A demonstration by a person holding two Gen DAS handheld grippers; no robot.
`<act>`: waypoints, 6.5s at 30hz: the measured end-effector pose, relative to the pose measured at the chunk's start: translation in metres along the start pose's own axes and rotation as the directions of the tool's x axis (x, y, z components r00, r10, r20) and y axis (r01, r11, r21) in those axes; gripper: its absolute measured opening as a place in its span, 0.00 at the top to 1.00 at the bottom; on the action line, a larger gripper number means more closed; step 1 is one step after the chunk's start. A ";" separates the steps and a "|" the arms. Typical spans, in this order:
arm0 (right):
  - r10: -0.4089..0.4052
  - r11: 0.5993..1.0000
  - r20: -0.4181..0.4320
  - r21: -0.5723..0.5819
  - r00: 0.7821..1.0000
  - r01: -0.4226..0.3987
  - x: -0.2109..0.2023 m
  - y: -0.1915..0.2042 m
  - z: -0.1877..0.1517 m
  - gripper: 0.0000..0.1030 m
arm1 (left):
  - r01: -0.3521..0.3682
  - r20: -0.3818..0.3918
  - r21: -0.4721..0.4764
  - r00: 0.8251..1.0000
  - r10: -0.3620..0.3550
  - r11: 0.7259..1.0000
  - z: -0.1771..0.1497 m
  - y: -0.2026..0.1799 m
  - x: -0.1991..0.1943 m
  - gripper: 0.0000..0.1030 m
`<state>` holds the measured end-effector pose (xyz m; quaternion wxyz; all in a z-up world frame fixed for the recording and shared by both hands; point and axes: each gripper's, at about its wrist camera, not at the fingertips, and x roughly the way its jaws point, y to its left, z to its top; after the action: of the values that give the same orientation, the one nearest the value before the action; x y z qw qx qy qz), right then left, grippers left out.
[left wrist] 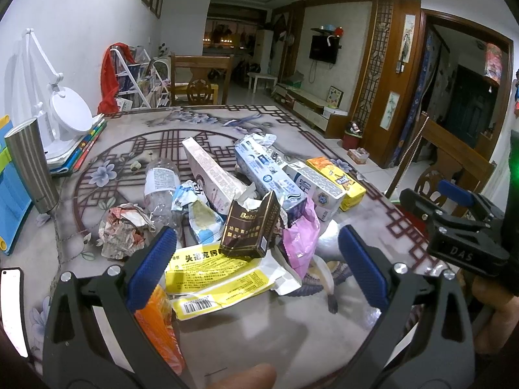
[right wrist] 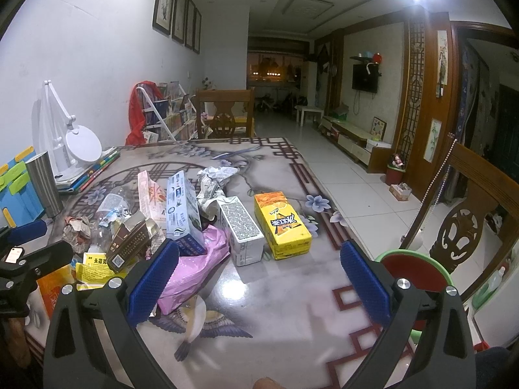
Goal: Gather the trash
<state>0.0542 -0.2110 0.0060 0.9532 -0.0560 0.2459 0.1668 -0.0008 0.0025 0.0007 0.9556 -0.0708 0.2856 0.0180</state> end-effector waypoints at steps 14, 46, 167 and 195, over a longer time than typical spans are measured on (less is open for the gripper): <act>0.003 1.000 -0.007 -0.003 1.000 -0.003 0.000 0.001 -0.002 0.07 | 0.000 -0.004 -0.002 1.000 0.000 1.000 -0.003 -0.001 0.001 0.05; 0.003 1.000 -0.012 -0.003 1.000 -0.003 0.000 0.001 -0.003 0.07 | 0.003 -0.009 -0.007 1.000 -0.003 1.000 -0.004 0.001 0.002 0.05; 0.167 0.983 -0.264 0.123 0.950 -0.139 0.095 -0.144 0.068 0.43 | 0.159 -0.195 0.022 0.969 -0.152 0.987 0.079 -0.035 0.065 0.59; 0.002 0.914 -0.282 0.390 0.959 0.113 0.075 -0.365 0.011 0.43 | 0.586 -0.402 0.100 0.763 -0.506 0.804 0.064 -0.324 0.195 0.59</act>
<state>0.2469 -0.5293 -0.0122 0.9048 0.1114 0.4039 0.0755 0.2215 -0.3100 -0.0124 0.8523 -0.0473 0.4205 -0.3075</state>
